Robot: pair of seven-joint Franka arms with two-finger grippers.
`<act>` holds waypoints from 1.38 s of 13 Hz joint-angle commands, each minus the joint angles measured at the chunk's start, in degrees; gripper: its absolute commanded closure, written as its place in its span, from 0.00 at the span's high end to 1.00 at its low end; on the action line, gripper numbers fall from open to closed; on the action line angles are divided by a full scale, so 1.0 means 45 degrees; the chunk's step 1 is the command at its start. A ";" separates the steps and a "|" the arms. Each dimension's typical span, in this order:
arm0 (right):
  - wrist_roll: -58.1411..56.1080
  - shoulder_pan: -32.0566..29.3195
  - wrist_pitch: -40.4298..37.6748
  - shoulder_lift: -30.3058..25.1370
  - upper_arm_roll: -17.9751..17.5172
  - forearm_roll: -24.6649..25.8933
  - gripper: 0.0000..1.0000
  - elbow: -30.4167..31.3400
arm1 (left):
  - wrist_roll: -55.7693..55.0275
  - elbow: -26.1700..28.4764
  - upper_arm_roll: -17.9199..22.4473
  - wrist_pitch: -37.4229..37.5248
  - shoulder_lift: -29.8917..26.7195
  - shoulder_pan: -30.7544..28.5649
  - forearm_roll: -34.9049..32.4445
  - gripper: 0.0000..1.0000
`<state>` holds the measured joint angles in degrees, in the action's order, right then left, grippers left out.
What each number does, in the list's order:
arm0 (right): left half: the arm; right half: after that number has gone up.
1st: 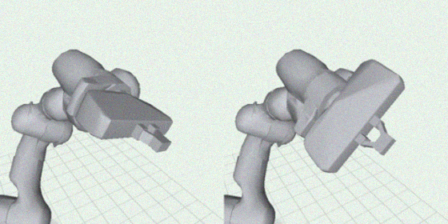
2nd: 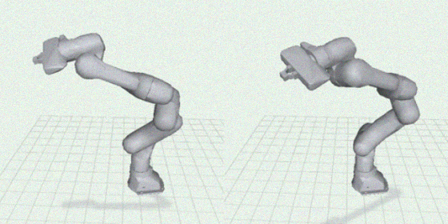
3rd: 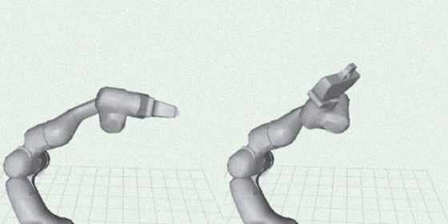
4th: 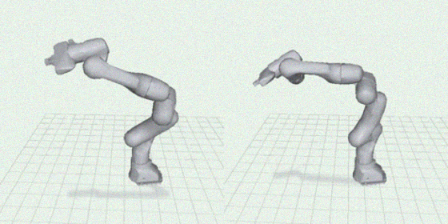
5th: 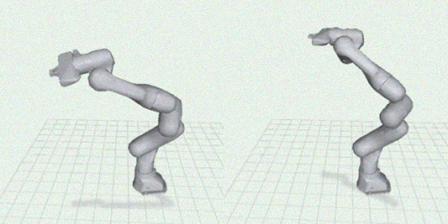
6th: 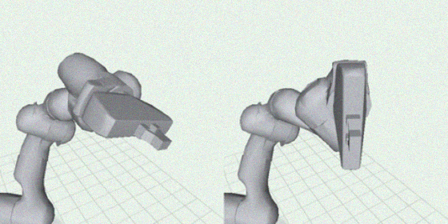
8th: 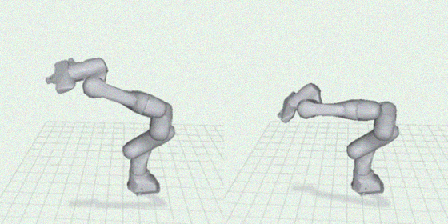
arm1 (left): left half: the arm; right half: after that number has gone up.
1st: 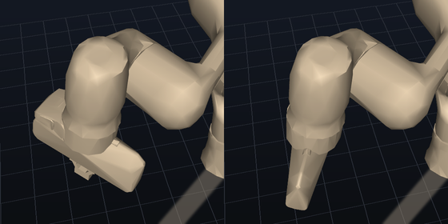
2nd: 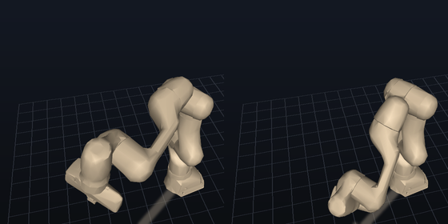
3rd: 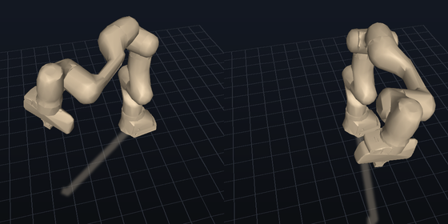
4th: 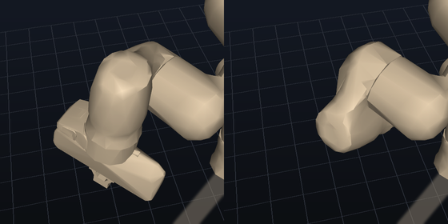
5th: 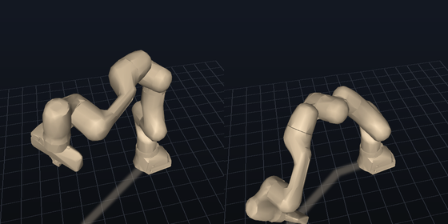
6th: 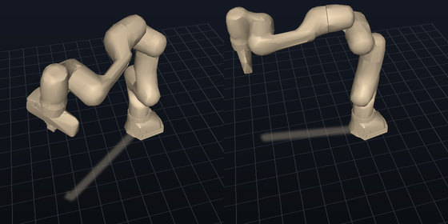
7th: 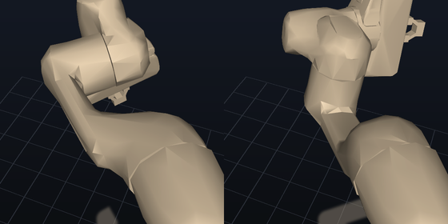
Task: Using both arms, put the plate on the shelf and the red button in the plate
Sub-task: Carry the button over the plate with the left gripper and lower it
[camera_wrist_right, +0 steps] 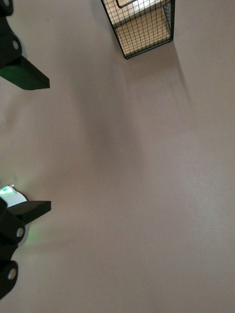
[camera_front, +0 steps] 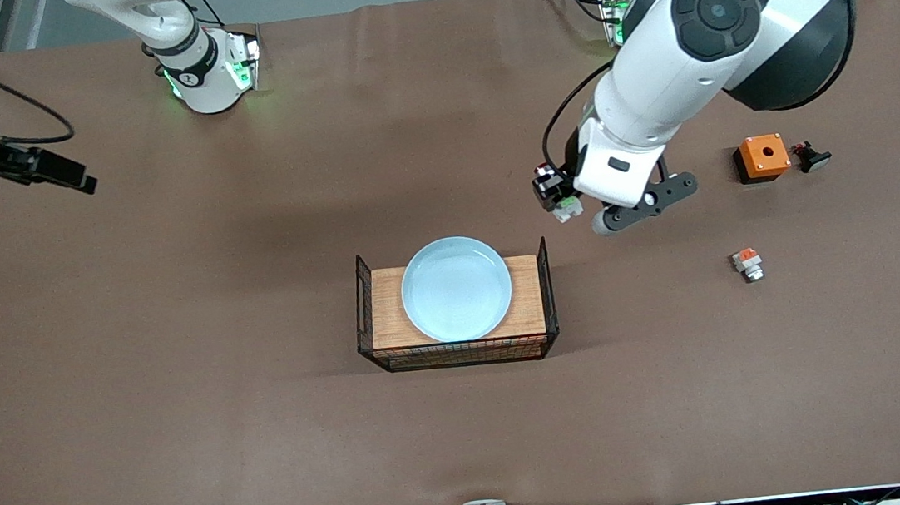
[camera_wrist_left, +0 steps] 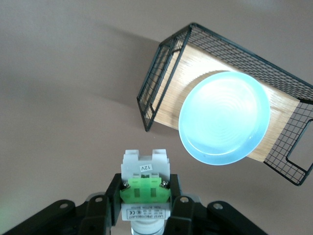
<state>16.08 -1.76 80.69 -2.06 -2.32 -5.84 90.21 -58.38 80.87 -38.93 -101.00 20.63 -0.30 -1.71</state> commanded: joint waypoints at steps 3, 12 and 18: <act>-0.1718 -0.0838 0.1187 -0.0560 -0.0208 0.0223 1.00 0.0834 | -0.1672 -0.0433 0.0039 -0.0678 0.0629 0.0885 0.0126 0.00; -0.1680 -0.0858 0.1599 -0.0149 -0.0227 0.0867 1.00 -0.0593 | -0.3785 -0.0452 0.1809 -0.3860 0.2795 0.3595 -0.0713 0.00; -0.1718 -0.0761 0.1580 -0.0129 -0.0266 0.0828 1.00 -0.0593 | -0.3668 -0.1292 0.4765 -0.4643 0.3988 0.5829 -0.0695 0.14</act>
<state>9.20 -4.67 88.47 -2.86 -2.96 -2.35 88.36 -74.23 77.54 -18.59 -121.31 37.15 25.12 -3.66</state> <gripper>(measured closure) 0.000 0.586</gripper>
